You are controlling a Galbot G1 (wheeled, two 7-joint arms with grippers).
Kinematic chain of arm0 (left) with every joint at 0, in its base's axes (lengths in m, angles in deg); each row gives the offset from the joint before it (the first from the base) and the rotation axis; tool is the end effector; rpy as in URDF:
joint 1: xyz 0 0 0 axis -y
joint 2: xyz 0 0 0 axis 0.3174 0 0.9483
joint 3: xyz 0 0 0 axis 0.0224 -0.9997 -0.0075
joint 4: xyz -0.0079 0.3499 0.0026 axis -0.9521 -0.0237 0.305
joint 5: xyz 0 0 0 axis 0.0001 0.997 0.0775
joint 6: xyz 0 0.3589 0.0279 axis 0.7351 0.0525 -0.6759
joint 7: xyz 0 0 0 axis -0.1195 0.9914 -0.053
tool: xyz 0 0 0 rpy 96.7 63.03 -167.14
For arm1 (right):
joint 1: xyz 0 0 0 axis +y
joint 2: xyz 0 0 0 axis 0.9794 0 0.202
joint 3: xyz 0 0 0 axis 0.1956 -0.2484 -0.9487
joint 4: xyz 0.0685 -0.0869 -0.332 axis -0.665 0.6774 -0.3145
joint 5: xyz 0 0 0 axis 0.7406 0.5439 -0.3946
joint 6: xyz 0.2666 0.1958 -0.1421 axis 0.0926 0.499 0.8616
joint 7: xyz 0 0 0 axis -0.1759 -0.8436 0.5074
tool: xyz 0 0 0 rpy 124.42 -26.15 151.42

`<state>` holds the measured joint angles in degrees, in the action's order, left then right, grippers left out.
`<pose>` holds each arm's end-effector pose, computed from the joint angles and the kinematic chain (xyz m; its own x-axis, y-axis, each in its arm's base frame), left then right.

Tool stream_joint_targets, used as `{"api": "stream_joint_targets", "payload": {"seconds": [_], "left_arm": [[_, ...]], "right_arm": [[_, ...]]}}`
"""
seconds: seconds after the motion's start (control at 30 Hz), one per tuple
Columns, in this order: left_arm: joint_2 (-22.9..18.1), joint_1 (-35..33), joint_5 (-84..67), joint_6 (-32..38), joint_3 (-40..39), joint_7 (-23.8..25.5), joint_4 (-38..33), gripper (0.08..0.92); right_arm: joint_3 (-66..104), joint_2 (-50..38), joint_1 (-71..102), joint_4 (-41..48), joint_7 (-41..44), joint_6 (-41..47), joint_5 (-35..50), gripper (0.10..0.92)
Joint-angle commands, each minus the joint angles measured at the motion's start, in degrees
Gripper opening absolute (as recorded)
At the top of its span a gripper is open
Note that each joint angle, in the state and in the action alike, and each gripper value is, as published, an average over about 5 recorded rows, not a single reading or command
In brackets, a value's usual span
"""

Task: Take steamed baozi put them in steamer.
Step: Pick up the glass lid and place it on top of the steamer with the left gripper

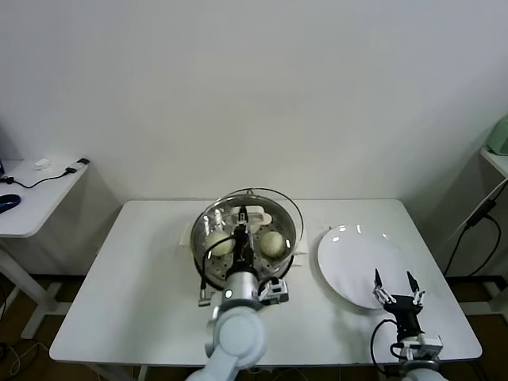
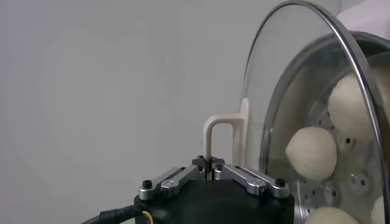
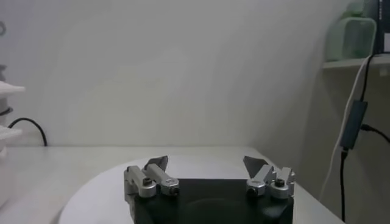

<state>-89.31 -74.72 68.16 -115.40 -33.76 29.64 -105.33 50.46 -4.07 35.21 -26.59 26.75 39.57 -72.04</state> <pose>0.2707 -0.1765 -0.2516 -0.9992 -0.0372 -0.0123 -0.0166 0.1162 0.9931 0.2087 -0.1316 -0.4167 -0.9866 0.1327 0.0953 0.1290 0.9906 -0.0446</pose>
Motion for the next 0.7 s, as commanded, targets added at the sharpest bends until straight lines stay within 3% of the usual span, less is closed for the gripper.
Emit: {"api": "stream_joint_targets", "payload": {"seconds": [0.03, 0.3, 0.7], "left_arm": [[-2.96, 1.31, 2.67, -0.78, -1.62, -2.08, 5.38, 0.128], [-0.71, 0.30, 1.58, 0.41, 1.52, -5.35, 5.95, 0.128], [0.62, -0.74, -0.02, 1.16, 2.07, -5.54, 5.84, 0.128]], "right_arm": [[0.45, 0.95, -0.69, 0.12, -0.32, -0.29, -0.67, 0.823], [0.36, 1.47, -1.34, 0.16, -0.71, -0.05, -1.86, 0.823], [0.07, 2.05, -1.80, -0.09, -1.06, 0.14, -3.31, 0.823]]}}
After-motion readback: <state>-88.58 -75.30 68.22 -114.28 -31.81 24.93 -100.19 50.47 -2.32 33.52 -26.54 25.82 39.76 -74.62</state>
